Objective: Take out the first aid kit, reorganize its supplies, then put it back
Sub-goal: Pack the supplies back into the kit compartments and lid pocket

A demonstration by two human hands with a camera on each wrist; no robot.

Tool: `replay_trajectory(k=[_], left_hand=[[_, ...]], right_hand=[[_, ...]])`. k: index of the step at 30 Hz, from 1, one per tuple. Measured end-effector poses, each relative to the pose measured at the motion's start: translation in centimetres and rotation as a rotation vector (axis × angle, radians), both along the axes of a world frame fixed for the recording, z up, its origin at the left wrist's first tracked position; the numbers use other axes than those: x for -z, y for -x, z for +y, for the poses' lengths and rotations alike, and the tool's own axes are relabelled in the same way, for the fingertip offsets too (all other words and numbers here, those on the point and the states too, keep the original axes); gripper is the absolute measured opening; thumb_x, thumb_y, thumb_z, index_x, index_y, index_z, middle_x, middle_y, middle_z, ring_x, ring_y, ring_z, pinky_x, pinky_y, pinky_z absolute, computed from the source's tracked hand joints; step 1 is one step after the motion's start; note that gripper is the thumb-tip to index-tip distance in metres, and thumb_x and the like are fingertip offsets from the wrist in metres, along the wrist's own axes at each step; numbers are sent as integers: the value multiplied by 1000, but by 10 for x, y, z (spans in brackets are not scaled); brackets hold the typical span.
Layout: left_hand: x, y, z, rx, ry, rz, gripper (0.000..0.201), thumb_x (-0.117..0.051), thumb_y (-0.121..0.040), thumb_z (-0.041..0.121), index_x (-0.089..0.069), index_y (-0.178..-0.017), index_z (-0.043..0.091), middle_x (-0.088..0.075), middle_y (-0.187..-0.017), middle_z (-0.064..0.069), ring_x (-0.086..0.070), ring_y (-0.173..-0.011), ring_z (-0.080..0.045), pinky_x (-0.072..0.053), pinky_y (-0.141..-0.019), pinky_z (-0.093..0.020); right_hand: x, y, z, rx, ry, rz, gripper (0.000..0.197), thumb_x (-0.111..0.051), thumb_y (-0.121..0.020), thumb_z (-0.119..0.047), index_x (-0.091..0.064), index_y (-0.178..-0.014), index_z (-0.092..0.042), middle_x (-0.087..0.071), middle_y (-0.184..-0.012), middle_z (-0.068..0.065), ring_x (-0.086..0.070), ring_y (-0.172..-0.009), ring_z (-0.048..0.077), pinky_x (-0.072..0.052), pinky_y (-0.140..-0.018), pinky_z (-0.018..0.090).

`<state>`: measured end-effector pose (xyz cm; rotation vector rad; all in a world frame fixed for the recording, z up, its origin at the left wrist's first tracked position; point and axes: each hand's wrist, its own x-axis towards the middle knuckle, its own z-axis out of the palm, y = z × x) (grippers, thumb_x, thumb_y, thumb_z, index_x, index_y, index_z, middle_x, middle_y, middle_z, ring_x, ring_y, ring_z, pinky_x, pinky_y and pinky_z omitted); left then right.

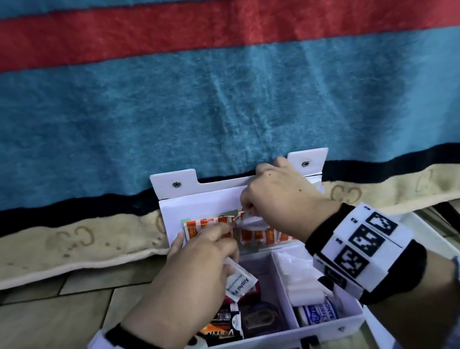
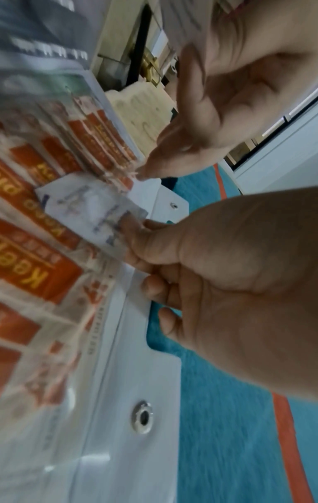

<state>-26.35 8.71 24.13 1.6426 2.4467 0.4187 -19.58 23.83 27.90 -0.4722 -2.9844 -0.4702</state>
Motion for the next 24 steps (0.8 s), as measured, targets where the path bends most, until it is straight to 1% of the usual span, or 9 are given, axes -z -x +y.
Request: replay_trajectory(k=[5, 7, 9, 13, 16, 18, 20, 22, 24], left_hand=[[-1, 0, -1, 6, -11, -2, 17, -44, -97, 23, -43, -85, 35, -25, -144, 26, -28, -133, 1, -9, -114, -35], [-2, -1, -1, 3, -6, -1, 17, -44, -97, 24, -42, -85, 35, -26, -142, 26, -29, -131, 2, -10, -113, -33], [-2, 0, -1, 2, 0, -7, 16, -44, -97, 23, -42, -85, 34, -25, -142, 27, -29, -132, 1, -10, -114, -34], [-2, 1, 0, -6, -3, -18, 16, -46, -96, 23, -42, -84, 34, -25, -143, 27, -28, -133, 1, -8, -115, -37], [0, 1, 1, -7, -5, -27, 21, -47, -96, 25, -41, -79, 36, -25, -144, 28, -29, -133, 1, -9, -116, -37], [1, 3, 1, -19, -51, -70, 22, -51, -94, 25, -43, -77, 36, -28, -143, 30, -33, -131, 1, -17, -115, -33], [1, 5, 2, -54, -120, -150, 16, -56, -92, 24, -50, -80, 33, -36, -140, 27, -41, -125, 1, -27, -105, -21], [2, 6, 4, -95, -172, -211, 14, -62, -89, 24, -56, -78, 30, -45, -135, 24, -47, -116, 2, -31, -92, -15], [4, 7, 7, -136, -198, -232, 13, -64, -87, 24, -58, -75, 28, -51, -130, 23, -50, -107, 2, -33, -84, -14]], right_hand=[[6, 2, -7, -26, 0, -47, 12, -61, -81, -22, -71, -88, -21, -69, -89, -2, -53, -100, 22, -31, -83, 33], [11, 2, -8, 12, -34, -45, 14, -78, -52, -29, -67, -55, -22, -63, -56, -5, -60, -72, 19, -38, -69, 28], [15, 1, -4, -23, -12, 15, 24, -83, -38, -29, -61, -44, -23, -54, -42, -5, -58, -57, 18, -33, -62, 26], [12, 2, -4, -14, 6, 33, 7, -66, -74, -17, -69, -76, -23, -65, -73, -1, -55, -86, 22, -31, -79, 34], [11, 1, -7, -7, 27, 71, 13, -78, -49, -21, -65, -51, -23, -57, -48, -6, -57, -67, 19, -27, -65, 28], [16, 3, 0, -46, 28, 70, 7, -73, -67, -24, -72, -74, -25, -67, -71, -5, -57, -87, 19, -23, -72, 30], [16, -2, 7, -61, 166, 99, 21, -60, -84, -17, -70, -99, -28, -69, -97, -6, -54, -104, 18, -30, -83, 30], [10, -13, 9, -46, 370, 241, 24, -59, -86, -13, -71, -101, -27, -70, -102, -4, -59, -101, 16, -43, -89, 28], [4, -26, 5, -22, 556, 300, 20, -62, -86, -15, -74, -96, -27, -73, -96, -6, -63, -86, 7, -48, -80, 22]])
